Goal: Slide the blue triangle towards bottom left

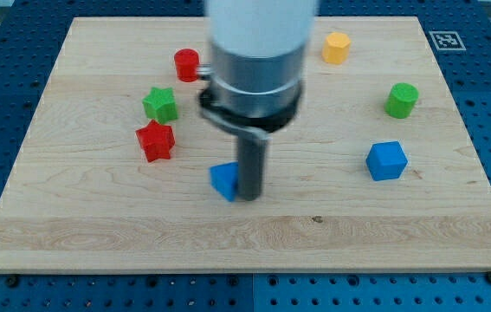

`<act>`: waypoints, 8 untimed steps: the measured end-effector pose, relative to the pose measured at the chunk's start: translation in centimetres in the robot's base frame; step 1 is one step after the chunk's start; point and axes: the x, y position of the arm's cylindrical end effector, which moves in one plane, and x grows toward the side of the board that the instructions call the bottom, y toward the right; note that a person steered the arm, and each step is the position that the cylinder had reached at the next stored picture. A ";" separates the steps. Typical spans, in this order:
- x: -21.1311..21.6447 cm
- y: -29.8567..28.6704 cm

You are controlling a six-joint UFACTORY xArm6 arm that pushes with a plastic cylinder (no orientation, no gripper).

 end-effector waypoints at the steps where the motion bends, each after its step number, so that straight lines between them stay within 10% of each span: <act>1: -0.4 -5.7; 4: -2.0 1.1; 8: -2.3 -11.3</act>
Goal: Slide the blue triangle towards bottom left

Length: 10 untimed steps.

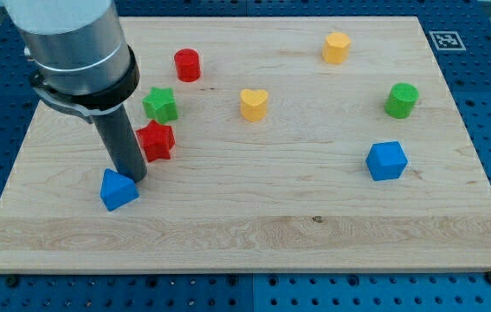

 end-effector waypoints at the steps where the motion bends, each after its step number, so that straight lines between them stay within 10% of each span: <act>1: 0.7 1.6; 10: 2.6 -0.2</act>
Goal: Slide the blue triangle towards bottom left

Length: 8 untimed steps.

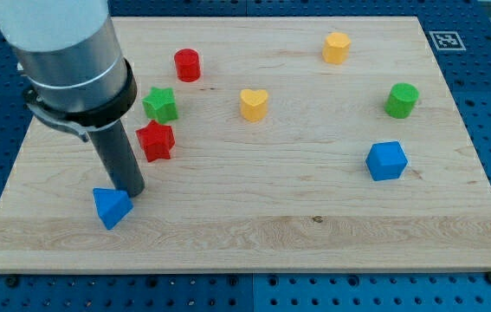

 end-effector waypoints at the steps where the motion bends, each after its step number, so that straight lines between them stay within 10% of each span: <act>1: 1.1 -0.4; 8: 1.8 -2.1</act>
